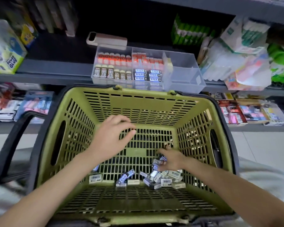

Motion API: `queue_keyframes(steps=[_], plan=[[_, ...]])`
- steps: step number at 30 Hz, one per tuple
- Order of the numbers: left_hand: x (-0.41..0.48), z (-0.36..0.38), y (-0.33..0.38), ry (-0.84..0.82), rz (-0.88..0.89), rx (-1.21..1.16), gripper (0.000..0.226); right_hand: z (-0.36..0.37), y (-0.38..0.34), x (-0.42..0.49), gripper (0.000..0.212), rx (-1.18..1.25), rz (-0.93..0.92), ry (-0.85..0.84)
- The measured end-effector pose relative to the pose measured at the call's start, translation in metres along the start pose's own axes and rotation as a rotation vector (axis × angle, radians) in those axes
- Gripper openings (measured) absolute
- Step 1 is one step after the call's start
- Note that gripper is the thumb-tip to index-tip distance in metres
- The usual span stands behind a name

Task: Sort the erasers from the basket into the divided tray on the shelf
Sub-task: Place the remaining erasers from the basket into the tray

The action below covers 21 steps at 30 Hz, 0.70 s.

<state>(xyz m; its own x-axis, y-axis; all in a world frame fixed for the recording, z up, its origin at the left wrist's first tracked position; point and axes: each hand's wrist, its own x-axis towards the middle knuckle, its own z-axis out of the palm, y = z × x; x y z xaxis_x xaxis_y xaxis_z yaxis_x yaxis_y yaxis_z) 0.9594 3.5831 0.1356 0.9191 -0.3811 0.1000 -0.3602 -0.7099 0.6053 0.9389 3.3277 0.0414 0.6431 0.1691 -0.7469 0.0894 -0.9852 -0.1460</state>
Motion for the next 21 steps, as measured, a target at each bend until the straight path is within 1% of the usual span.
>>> queue_keyframes(steps=[2,4,7,9,11,14,17,21], plan=[[-0.006,0.004,-0.003,0.008,-0.012,-0.031,0.025,0.016,-0.001,0.003,0.086,-0.128,0.015,0.038],[-0.010,0.006,-0.006,0.001,-0.030,-0.048,0.025,0.025,-0.001,0.006,0.086,-0.180,0.004,0.095],[-0.011,0.010,-0.013,-0.041,-0.106,-0.089,0.025,0.031,-0.001,0.008,0.074,-0.217,-0.060,0.172],[-0.009,0.016,-0.016,-0.096,-0.196,-0.190,0.020,0.032,-0.003,0.010,0.064,-0.199,-0.078,0.200],[-0.006,0.025,-0.015,-0.187,-0.304,-0.350,0.014,0.029,-0.004,0.011,0.056,-0.157,-0.079,0.204],[-0.002,0.041,-0.013,-0.304,-0.455,-0.528,0.013,0.029,-0.005,0.011,0.055,-0.210,-0.137,0.139],[-0.001,0.055,-0.016,-0.376,-0.554,-0.588,0.016,0.029,-0.004,0.012,0.052,-0.214,-0.205,0.123],[-0.003,0.068,-0.022,-0.428,-0.679,-0.636,0.017,0.027,-0.002,0.015,0.048,-0.197,-0.268,0.132]])
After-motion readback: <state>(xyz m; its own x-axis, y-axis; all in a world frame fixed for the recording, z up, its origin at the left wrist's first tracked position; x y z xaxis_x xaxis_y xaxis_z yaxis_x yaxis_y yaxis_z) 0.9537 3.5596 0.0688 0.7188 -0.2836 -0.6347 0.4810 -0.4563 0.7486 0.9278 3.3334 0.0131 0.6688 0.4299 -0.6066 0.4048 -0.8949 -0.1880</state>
